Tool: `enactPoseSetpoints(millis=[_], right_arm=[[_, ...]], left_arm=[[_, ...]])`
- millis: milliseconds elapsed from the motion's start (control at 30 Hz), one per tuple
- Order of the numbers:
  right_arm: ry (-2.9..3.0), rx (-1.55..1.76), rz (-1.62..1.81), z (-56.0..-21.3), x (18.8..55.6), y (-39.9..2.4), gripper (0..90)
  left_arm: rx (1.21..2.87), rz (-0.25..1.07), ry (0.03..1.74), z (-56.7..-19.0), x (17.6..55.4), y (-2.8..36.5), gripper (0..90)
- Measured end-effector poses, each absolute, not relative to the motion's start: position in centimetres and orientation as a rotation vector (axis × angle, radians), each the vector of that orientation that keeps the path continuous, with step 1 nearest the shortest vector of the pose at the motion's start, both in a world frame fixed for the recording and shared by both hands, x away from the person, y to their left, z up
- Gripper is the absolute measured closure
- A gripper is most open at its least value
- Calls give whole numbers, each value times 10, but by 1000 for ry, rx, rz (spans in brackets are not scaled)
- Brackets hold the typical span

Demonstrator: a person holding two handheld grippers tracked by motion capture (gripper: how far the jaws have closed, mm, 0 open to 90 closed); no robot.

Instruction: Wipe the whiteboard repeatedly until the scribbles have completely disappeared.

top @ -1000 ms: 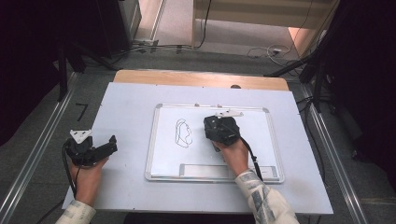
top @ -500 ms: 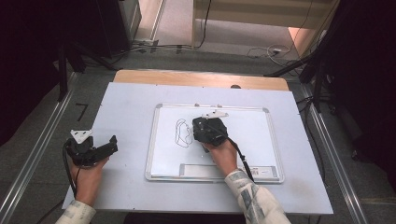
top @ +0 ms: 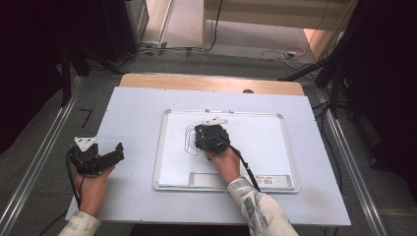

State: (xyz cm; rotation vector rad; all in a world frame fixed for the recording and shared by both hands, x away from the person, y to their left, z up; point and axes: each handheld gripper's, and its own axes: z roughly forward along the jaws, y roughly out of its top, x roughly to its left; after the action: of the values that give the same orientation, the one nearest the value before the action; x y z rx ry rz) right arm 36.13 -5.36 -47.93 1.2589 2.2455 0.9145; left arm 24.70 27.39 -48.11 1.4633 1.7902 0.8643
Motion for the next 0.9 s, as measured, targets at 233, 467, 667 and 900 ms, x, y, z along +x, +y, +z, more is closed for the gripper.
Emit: enactPoseSetpoints(millis=[233,467,667,900], right_arm=[[2252,1278,886,-488,364,-52,379],[2251,1281,881,-487,363,-52,378],[2258,1286,882,-486,359,-55,369],[2270,1286,902,-483,351,-62,372]], left_arm=[[1458,862,1791,-481,247,274,50],[1461,863,1788,-481,246,274,50],[1459,864,1790,-481,246,275,50],[1464,864,1788,-481,247,274,50]])
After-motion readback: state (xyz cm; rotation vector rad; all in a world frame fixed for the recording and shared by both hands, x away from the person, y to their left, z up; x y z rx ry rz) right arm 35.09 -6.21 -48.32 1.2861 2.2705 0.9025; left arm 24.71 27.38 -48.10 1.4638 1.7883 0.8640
